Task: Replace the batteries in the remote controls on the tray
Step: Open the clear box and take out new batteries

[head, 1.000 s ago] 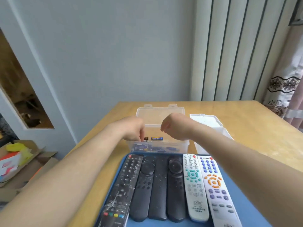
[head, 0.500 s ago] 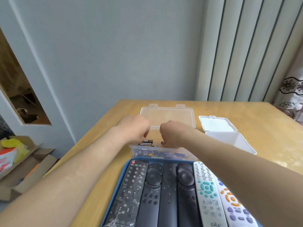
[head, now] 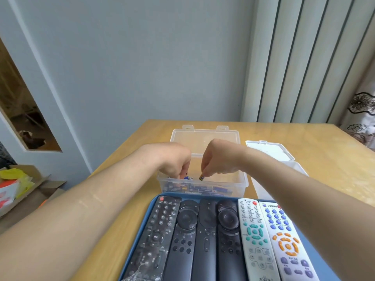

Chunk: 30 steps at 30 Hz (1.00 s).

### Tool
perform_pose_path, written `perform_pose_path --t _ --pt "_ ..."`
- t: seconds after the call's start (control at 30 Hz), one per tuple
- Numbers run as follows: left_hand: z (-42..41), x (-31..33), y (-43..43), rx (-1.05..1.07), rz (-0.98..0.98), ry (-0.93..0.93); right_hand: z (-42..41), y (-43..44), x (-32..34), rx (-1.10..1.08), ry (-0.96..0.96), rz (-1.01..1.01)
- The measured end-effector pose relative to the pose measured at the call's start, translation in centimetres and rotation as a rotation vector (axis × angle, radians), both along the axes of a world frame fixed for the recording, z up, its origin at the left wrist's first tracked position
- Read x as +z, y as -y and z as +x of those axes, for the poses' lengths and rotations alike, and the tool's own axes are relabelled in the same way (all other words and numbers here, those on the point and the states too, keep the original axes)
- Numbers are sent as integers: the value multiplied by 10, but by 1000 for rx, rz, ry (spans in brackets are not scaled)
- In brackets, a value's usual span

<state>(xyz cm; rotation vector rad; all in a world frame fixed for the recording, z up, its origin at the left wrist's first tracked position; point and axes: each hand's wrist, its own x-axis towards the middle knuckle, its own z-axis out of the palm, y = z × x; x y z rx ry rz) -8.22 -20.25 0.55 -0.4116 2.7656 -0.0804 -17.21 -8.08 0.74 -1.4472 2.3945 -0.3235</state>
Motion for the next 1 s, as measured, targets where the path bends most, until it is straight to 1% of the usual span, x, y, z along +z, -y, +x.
perform_pose_path --t 0.07,0.13,0.2,0.33,0.47,0.57,0.67,0.83,0.9,1.0 --pt "3 -1 4 3 -6 -72 -1 -2 -2 -5 -6 -59" --pt "7 0 8 21 -17 -187 -2 -2 -5 -17 1 -105" --pt "10 -1 12 39 -23 -266 -2 0 -8 -28 -27 -120" --pt "12 -3 12 44 -49 -257 0 3 -11 -15 -16 -48" --pt "8 -5 6 -14 -118 -204 4 4 -14 28 -131 16" --pt "7 -7 4 -34 -92 -190 3 9 -18 35 -186 -9" --pt "7 -6 3 -32 -66 -163 4 19 -21 23 -161 -65" --pt "7 -5 -1 -64 -131 -119 13 29 -21 46 -57 26" --pt "9 -6 0 -60 -133 -145 12 30 -20 70 0 27" --pt "14 -7 4 -41 -136 -219 11 30 -21 99 -14 29"
